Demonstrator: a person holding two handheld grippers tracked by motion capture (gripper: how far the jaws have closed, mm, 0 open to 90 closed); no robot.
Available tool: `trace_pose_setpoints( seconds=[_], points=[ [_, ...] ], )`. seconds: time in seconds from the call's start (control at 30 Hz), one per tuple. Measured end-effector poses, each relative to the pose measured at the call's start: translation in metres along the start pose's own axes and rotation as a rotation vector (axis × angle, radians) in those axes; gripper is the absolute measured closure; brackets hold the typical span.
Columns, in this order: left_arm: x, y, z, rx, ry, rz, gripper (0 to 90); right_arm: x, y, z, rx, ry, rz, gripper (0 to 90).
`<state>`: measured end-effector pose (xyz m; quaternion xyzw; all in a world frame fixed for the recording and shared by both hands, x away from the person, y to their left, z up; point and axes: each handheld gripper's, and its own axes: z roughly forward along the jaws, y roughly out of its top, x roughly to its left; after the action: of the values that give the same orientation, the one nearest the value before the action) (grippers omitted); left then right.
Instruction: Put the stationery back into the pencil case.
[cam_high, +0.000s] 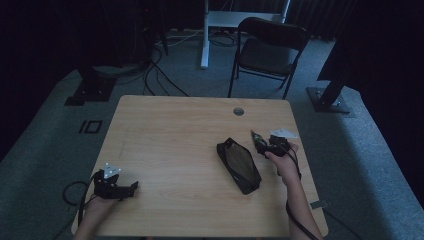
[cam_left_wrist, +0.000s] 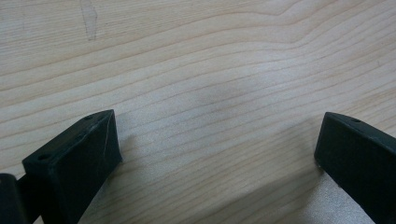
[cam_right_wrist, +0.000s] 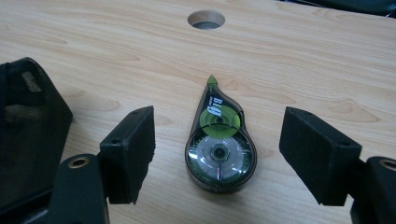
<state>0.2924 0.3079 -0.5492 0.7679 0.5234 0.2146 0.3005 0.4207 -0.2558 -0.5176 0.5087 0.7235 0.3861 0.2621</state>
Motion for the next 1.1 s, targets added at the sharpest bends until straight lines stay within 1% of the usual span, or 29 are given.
trace_pose_setpoints(
  seconds=[0.03, 0.13, 0.37, 0.5, 0.63, 0.8, 0.93, 1.03, 1.1],
  points=[
    [0.0, 0.0, 0.0, 0.0, 0.0, 0.0, 0.2, 0.0, 0.001, 0.002, 0.009, 0.002, -0.002, 24.7],
    [0.0, 0.0, 0.0, 0.0, 0.0, 0.0, 0.2, 0.0, 0.002, 0.008, 0.026, -0.003, -0.015, 24.6],
    [0.0, 0.0, 0.0, 0.0, 0.0, 0.0, 0.2, -0.003, 0.0, 0.025, 0.054, -0.02, 0.016, 24.3],
    [0.0, 0.0, 0.0, 0.0, 0.0, 0.0, 0.2, -0.006, -0.003, 0.032, 0.069, -0.032, 0.013, 24.3],
    [0.0, 0.0, 0.0, 0.0, 0.0, 0.0, 0.2, -0.008, -0.003, 0.039, 0.088, -0.035, 0.01, 24.3],
    [0.0, 0.0, 0.0, 0.0, 0.0, 0.0, 0.2, -0.007, -0.002, 0.045, 0.098, -0.032, 0.012, 24.7],
    [0.0, 0.0, 0.0, 0.0, 0.0, 0.0, 0.2, -0.007, -0.002, 0.05, 0.114, -0.034, -0.003, 27.0],
    [0.0, 0.0, 0.0, 0.0, 0.0, 0.0, 0.2, -0.007, -0.002, 0.053, 0.124, -0.038, 0.0, 28.9],
    [0.0, 0.0, 0.0, 0.0, 0.0, 0.0, 0.2, -0.007, -0.001, 0.054, 0.119, -0.04, -0.001, 29.9]
  ],
)
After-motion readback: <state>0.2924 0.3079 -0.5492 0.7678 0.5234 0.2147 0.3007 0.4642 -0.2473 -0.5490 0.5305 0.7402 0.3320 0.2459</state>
